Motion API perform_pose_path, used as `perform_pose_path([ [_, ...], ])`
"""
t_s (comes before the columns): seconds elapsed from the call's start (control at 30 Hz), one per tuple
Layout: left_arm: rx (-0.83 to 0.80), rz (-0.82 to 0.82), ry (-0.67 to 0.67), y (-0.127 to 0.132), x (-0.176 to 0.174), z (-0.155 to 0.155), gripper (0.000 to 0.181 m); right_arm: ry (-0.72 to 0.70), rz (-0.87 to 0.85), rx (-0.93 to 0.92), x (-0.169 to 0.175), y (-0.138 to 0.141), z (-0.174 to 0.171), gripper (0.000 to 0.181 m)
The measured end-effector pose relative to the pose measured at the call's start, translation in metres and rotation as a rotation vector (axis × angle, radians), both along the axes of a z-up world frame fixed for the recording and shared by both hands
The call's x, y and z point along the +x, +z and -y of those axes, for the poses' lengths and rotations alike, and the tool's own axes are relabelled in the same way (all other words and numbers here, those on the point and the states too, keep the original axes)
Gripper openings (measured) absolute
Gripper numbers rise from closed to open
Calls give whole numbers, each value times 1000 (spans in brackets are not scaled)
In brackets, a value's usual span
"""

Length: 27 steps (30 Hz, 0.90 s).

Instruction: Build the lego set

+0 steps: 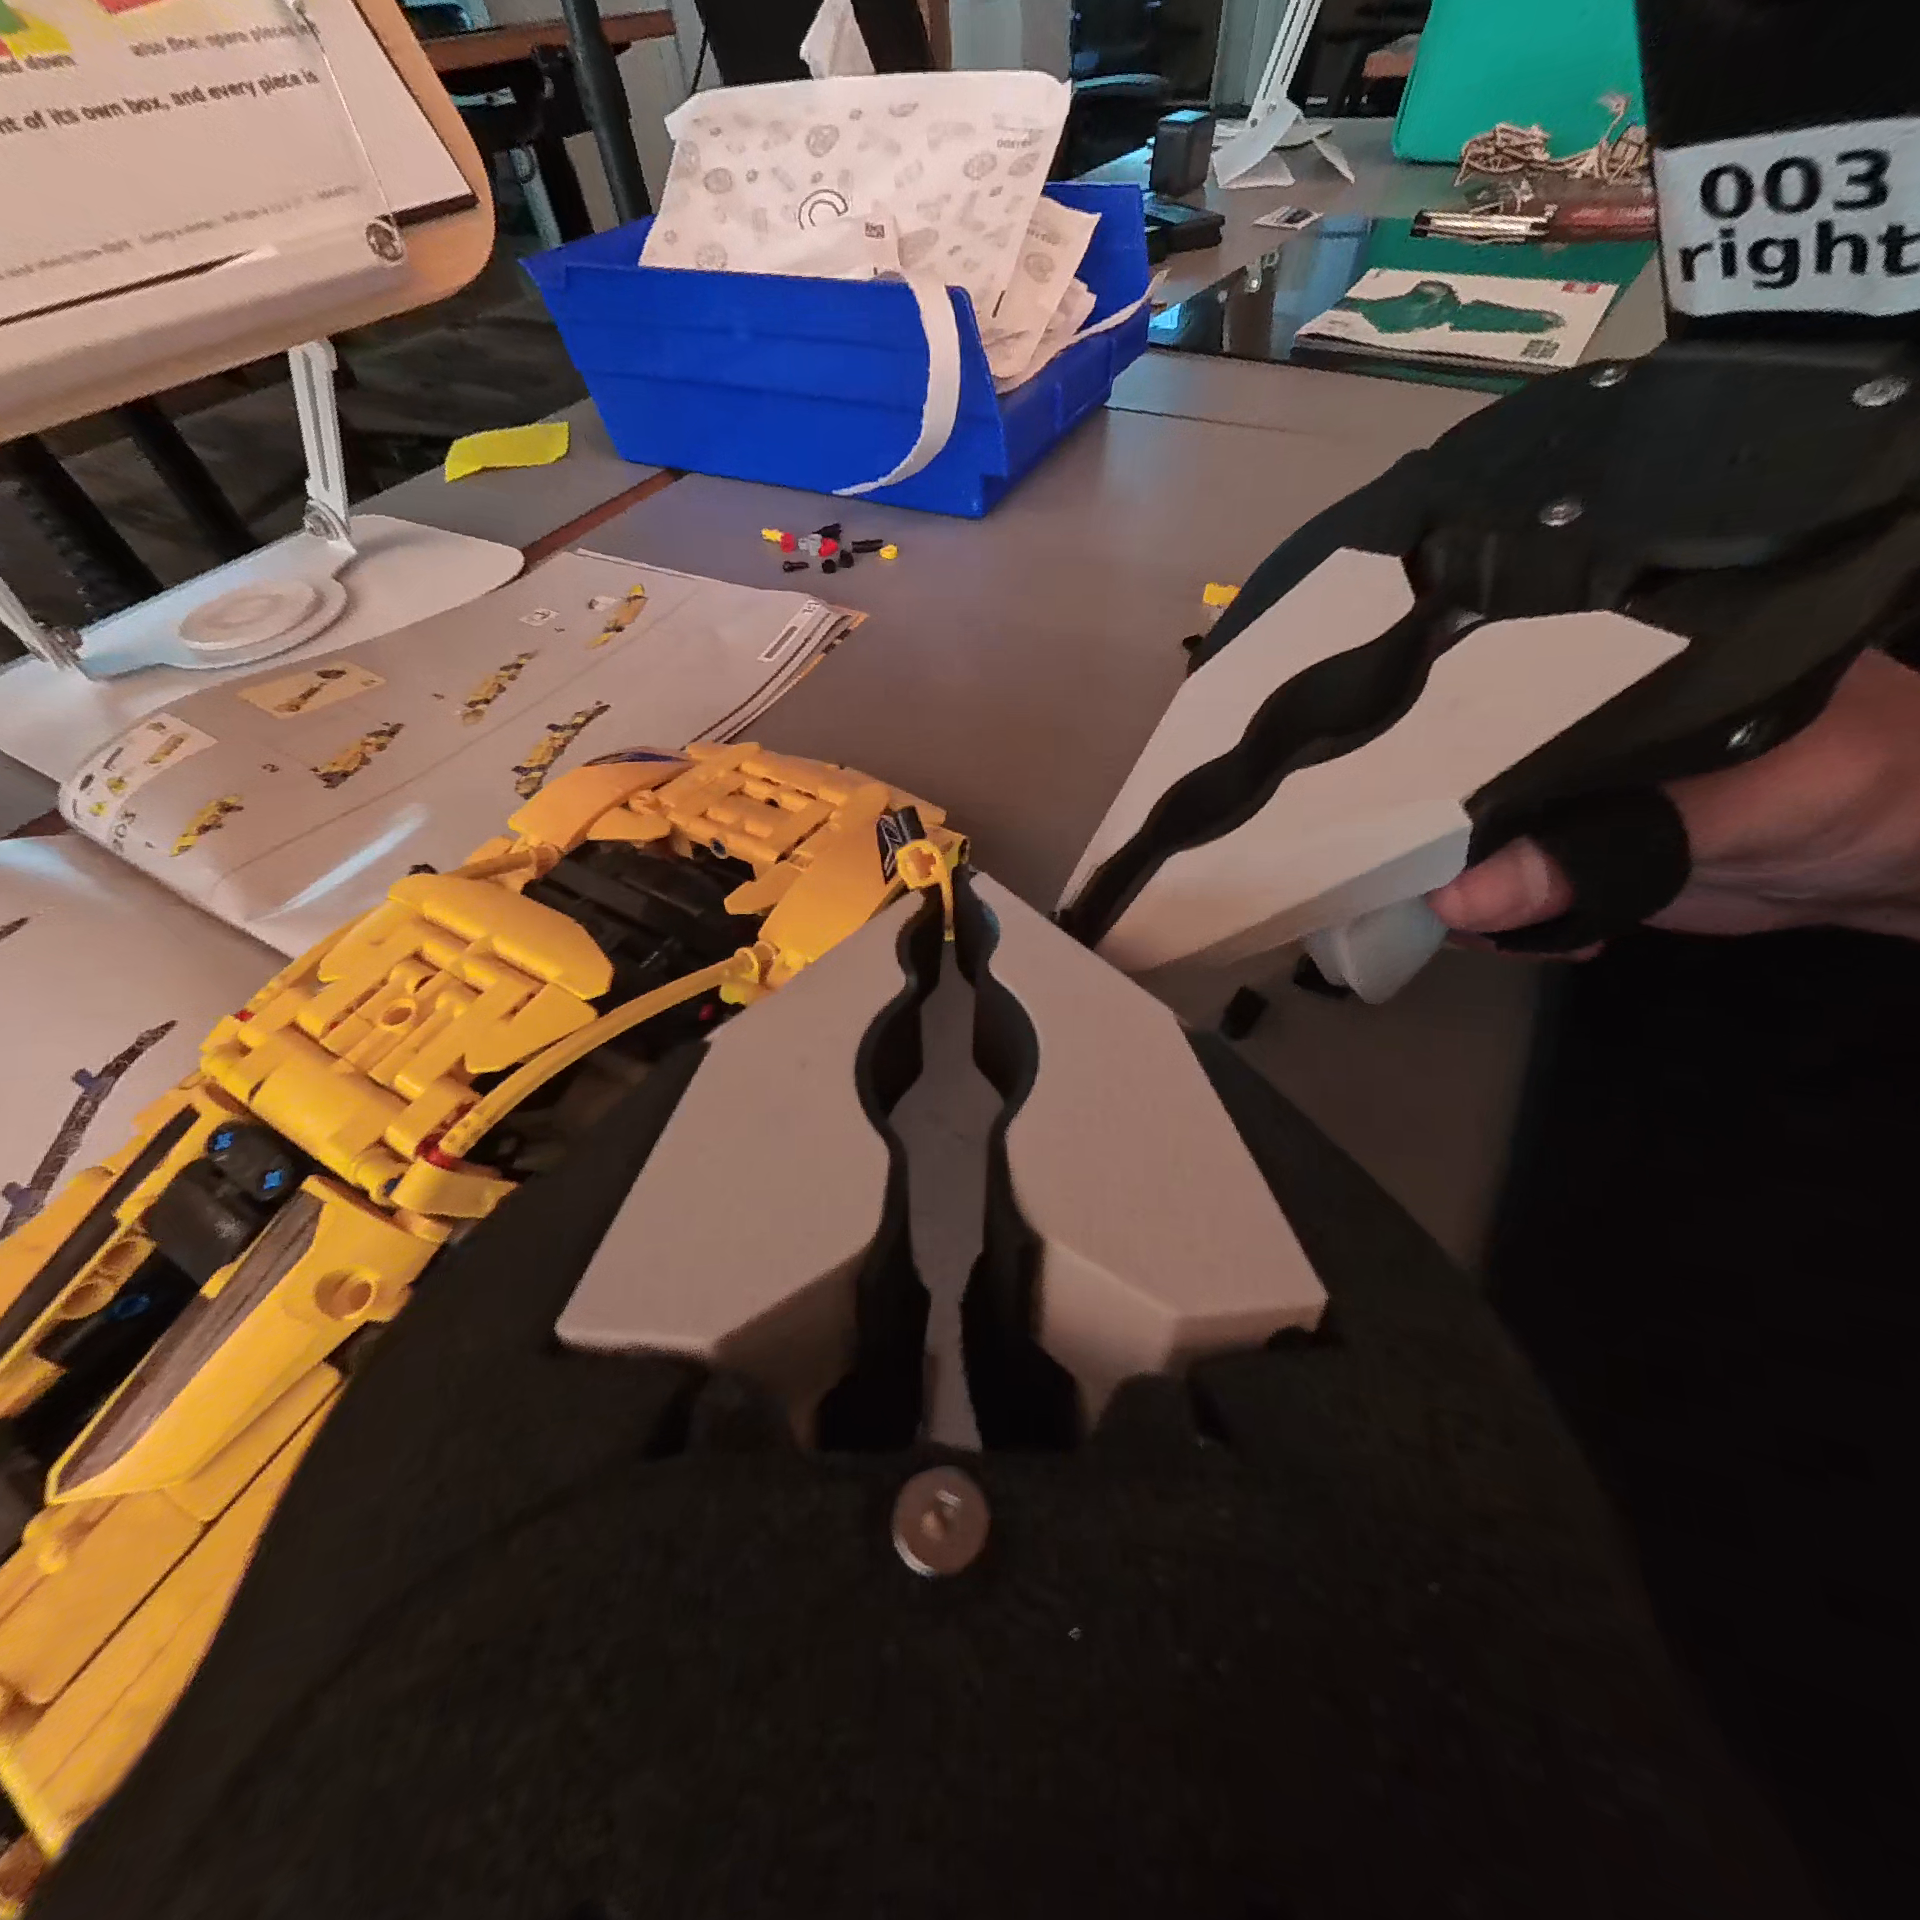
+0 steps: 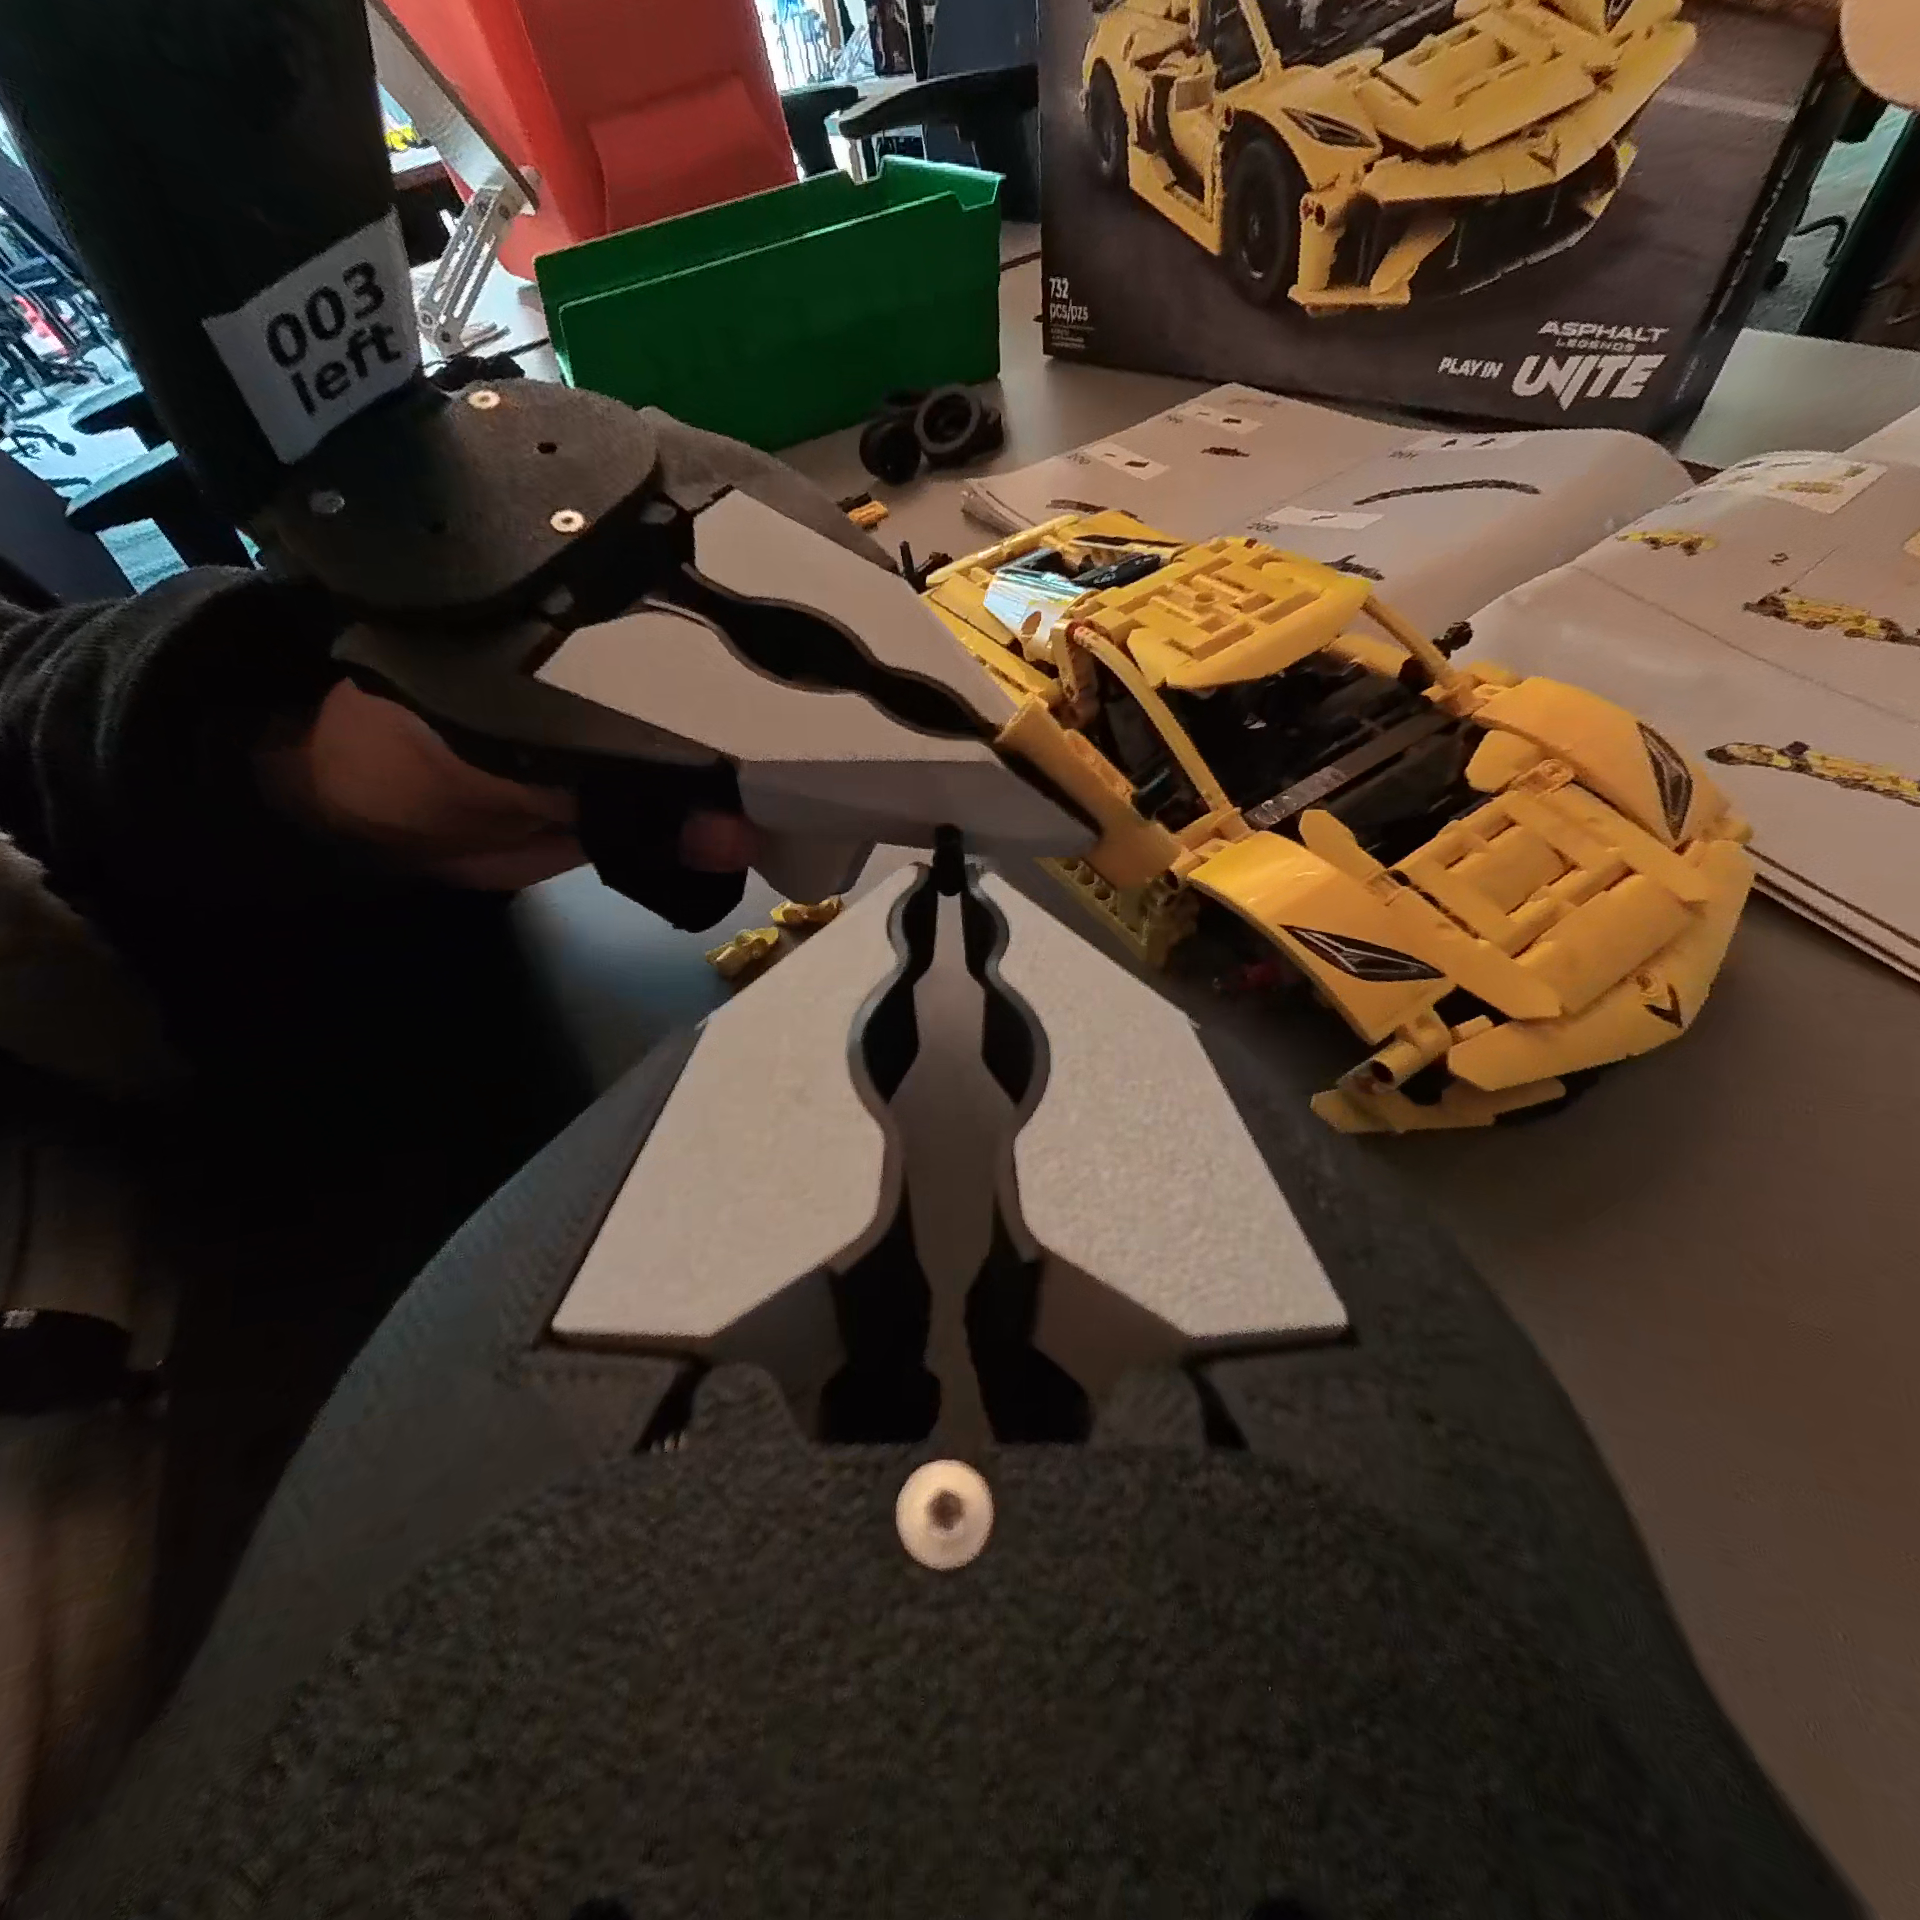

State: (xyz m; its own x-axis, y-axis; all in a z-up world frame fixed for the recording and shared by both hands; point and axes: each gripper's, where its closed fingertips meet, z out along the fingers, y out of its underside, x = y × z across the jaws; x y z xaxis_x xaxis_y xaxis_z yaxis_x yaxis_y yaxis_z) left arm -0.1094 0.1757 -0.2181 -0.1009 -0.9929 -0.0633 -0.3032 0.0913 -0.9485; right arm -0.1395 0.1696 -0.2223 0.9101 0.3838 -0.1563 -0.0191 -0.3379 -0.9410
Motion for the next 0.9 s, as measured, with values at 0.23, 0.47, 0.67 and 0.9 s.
perform_pose_path([
  [0.23,273,-28,-21,-7,-1,2,1,14,35,-43,-2,-10,2,5],
  [0.47,320,-34,-21,-8,-1,3,1,23,24,-53,-3,-11,3,5],
  [0.67,358,-38,-19,-9,-1,4,1,27,22,-56,-4,-11,3,5],
  [0.9,321,-13,-45,-4,-3,3,1,31,69,-18,-3,-6,5,5],
])
